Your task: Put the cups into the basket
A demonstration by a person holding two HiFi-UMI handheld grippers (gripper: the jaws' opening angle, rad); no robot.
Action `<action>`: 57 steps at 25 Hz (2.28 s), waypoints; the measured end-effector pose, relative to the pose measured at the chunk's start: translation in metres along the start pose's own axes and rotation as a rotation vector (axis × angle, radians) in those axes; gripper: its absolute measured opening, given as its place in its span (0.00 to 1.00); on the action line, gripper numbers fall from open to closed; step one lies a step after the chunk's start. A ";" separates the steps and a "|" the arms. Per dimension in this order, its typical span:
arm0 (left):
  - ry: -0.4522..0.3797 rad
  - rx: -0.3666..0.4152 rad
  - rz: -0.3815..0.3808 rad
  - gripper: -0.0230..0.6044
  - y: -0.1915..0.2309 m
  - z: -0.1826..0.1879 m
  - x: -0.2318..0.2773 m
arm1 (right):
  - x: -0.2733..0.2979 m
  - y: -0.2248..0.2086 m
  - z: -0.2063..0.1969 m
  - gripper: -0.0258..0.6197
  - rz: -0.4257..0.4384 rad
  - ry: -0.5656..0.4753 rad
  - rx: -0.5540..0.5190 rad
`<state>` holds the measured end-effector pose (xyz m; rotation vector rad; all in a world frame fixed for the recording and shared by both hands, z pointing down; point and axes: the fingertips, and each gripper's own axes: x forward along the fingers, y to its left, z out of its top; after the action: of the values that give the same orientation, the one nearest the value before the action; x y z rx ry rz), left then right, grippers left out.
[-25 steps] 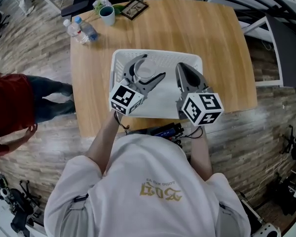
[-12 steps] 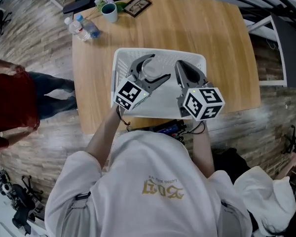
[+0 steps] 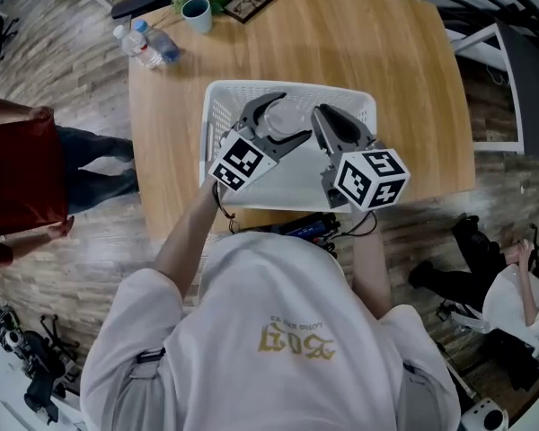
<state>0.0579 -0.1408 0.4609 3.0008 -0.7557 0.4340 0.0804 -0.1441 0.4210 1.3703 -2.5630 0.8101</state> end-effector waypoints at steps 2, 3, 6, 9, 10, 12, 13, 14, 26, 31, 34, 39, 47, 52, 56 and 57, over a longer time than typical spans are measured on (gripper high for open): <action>0.016 0.024 -0.002 0.60 0.002 -0.002 0.001 | 0.003 0.002 -0.002 0.13 0.020 0.007 0.024; 0.022 0.030 -0.003 0.60 0.002 -0.003 0.001 | 0.004 0.002 -0.002 0.13 0.024 0.010 0.030; 0.034 0.033 -0.001 0.60 0.002 -0.007 0.003 | 0.005 0.003 -0.005 0.13 0.032 0.017 0.041; 0.046 0.048 0.001 0.60 0.001 -0.012 0.005 | 0.006 0.003 -0.007 0.14 0.048 0.019 0.067; 0.055 0.057 0.000 0.60 0.001 -0.014 0.006 | 0.008 0.003 -0.008 0.14 0.053 0.021 0.076; 0.082 0.081 0.002 0.60 0.001 -0.019 0.007 | 0.010 0.004 -0.010 0.15 0.065 0.029 0.086; 0.093 0.092 0.003 0.60 0.001 -0.021 0.007 | 0.012 0.005 -0.011 0.15 0.072 0.037 0.090; 0.097 0.100 0.006 0.60 0.001 -0.022 0.007 | 0.013 0.006 -0.013 0.16 0.079 0.049 0.095; 0.147 0.249 0.022 0.60 -0.007 -0.024 0.011 | 0.024 0.007 -0.040 0.17 0.104 0.228 0.146; 0.184 0.273 0.006 0.60 -0.014 -0.033 0.014 | 0.027 0.001 -0.051 0.11 0.077 0.277 0.164; 0.202 0.276 0.003 0.61 -0.014 -0.036 0.016 | 0.028 -0.002 -0.054 0.10 0.065 0.295 0.162; 0.222 0.276 -0.003 0.62 -0.013 -0.041 0.018 | 0.030 -0.005 -0.057 0.09 0.037 0.318 0.137; 0.319 0.318 -0.055 0.62 -0.022 -0.056 0.021 | 0.027 -0.012 -0.063 0.09 -0.010 0.371 0.082; 0.352 0.314 -0.050 0.64 -0.018 -0.067 0.018 | 0.027 -0.020 -0.064 0.09 -0.033 0.372 0.083; 0.370 0.323 -0.052 0.64 -0.016 -0.068 0.016 | 0.027 -0.023 -0.065 0.09 -0.059 0.395 0.037; 0.378 0.321 -0.059 0.64 -0.017 -0.069 0.016 | 0.027 -0.024 -0.065 0.09 -0.066 0.405 0.018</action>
<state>0.0616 -0.1273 0.5329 3.0563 -0.6112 1.1790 0.0743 -0.1414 0.4954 1.1474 -2.1941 0.9851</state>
